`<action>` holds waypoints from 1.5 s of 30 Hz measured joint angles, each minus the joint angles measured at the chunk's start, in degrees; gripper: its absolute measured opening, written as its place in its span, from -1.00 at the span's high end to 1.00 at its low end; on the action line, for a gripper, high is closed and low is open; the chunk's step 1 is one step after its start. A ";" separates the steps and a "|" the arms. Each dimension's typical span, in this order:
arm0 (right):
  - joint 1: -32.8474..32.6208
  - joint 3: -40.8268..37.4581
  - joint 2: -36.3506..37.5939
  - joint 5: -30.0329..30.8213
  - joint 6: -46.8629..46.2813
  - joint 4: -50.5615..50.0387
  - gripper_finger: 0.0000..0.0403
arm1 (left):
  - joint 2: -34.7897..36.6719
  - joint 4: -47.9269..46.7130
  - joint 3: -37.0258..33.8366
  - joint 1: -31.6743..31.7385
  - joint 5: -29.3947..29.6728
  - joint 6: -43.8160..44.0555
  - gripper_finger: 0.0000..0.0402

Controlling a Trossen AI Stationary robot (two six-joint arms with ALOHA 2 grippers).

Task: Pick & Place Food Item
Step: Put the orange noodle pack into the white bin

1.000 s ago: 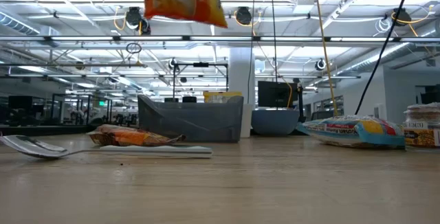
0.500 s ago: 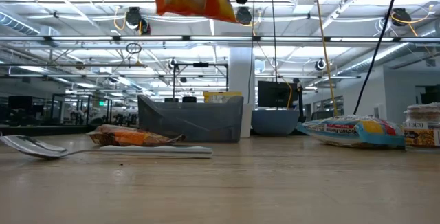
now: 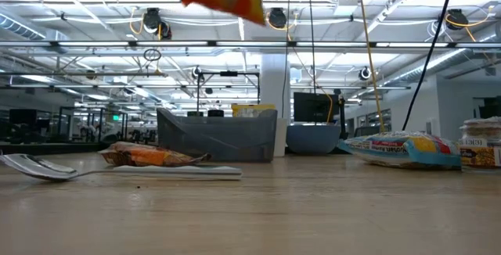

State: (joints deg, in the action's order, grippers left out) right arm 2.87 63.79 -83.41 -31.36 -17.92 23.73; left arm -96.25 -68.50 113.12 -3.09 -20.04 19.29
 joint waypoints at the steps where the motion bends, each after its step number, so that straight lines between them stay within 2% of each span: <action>1: 0.00 0.00 0.01 -0.01 -0.01 0.02 -0.02 | 0.00 0.10 0.00 0.00 -0.02 0.15 1.00; 10: 0.02 0.00 0.02 0.03 0.17 0.00 0.44 | 0.00 0.19 0.00 0.00 0.01 1.39 1.00; 18: 0.02 0.00 0.02 -0.01 0.87 0.00 0.95 | 0.00 2.24 0.00 0.00 0.03 1.79 1.00; 27: 0.02 0.00 0.02 -0.19 0.67 -0.01 1.00 | 0.04 2.72 0.00 0.02 0.25 2.35 0.99; 34: 0.02 -0.04 0.02 -0.21 0.11 -0.12 1.00 | 0.04 2.72 0.00 1.25 0.32 3.86 0.90; 40: 0.02 -0.04 0.02 -0.21 -0.01 -0.08 1.00 | 0.07 2.78 0.00 4.39 -5.31 5.11 0.77; 45: 0.03 -0.07 0.40 -0.01 -0.03 0.08 1.00 | 0.07 2.85 0.00 7.38 -8.67 6.45 0.57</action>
State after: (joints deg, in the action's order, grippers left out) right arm 2.90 63.72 -83.01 -31.38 -17.96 23.81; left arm -96.18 -65.65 113.12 4.29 -28.71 25.74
